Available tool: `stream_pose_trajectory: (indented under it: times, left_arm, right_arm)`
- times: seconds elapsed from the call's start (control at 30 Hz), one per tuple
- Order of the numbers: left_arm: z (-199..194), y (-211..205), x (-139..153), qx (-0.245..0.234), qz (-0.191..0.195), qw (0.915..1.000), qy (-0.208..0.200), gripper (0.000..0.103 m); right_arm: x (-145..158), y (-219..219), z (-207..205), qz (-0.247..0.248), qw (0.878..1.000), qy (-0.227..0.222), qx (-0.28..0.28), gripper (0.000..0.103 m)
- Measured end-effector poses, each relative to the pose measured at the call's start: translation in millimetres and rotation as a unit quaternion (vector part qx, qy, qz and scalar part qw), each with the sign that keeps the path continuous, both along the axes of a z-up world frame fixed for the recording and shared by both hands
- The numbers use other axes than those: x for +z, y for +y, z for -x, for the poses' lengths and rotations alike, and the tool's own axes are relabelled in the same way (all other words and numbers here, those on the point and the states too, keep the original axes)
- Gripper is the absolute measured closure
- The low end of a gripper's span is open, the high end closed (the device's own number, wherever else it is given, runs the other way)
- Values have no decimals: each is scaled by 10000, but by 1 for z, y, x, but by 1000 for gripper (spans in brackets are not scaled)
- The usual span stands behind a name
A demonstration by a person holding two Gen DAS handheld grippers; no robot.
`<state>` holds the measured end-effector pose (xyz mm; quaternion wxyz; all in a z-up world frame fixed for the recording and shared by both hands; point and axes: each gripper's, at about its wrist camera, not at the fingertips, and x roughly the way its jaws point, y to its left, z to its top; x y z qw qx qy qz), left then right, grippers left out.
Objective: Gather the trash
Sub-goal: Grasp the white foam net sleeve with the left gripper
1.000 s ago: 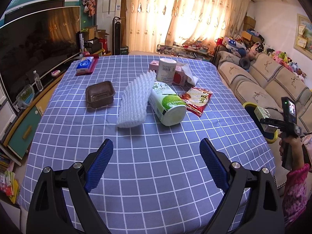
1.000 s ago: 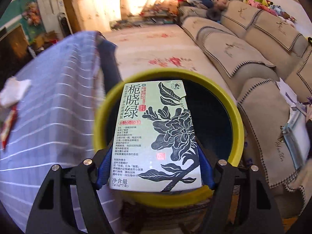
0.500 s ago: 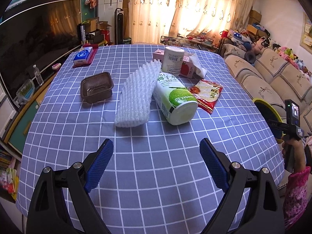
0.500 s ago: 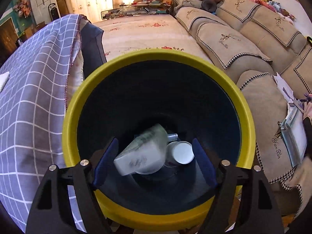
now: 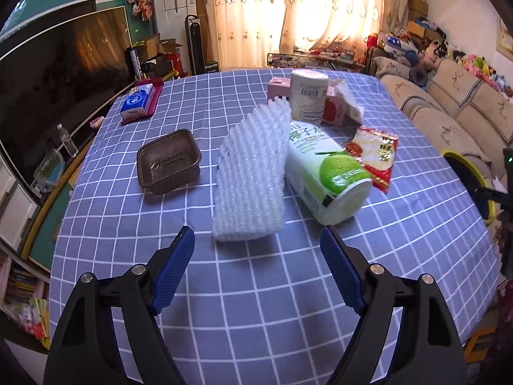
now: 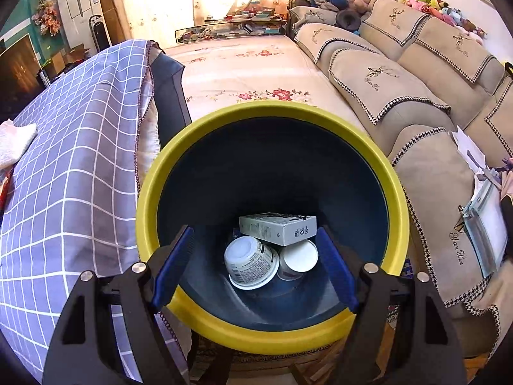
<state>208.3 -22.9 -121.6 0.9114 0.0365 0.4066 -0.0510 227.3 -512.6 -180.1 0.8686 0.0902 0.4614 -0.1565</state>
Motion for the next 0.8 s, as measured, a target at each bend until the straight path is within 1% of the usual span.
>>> stream_pose_trajectory:
  times: [0.17,0.57,0.77,0.8]
  left_arm:
    - [-12,-1,-9,-14,-56,9999,85,29]
    - [-45,-2,-17,-23,-126,9998,134,42]
    - [-56,-2,-22,3,-160,9998,130,63]
    - [-57,0,-22,19,-150,9998,114,70]
  right_arm:
    - [1,3,-1,-18,10000,-4,52,29]
    - [1,13,-4,-108,9999,20,99,29]
    - [3,20,-3,-127,9998,5,144,29]
    - [4,21,-4,-134,9998,2,156,29]
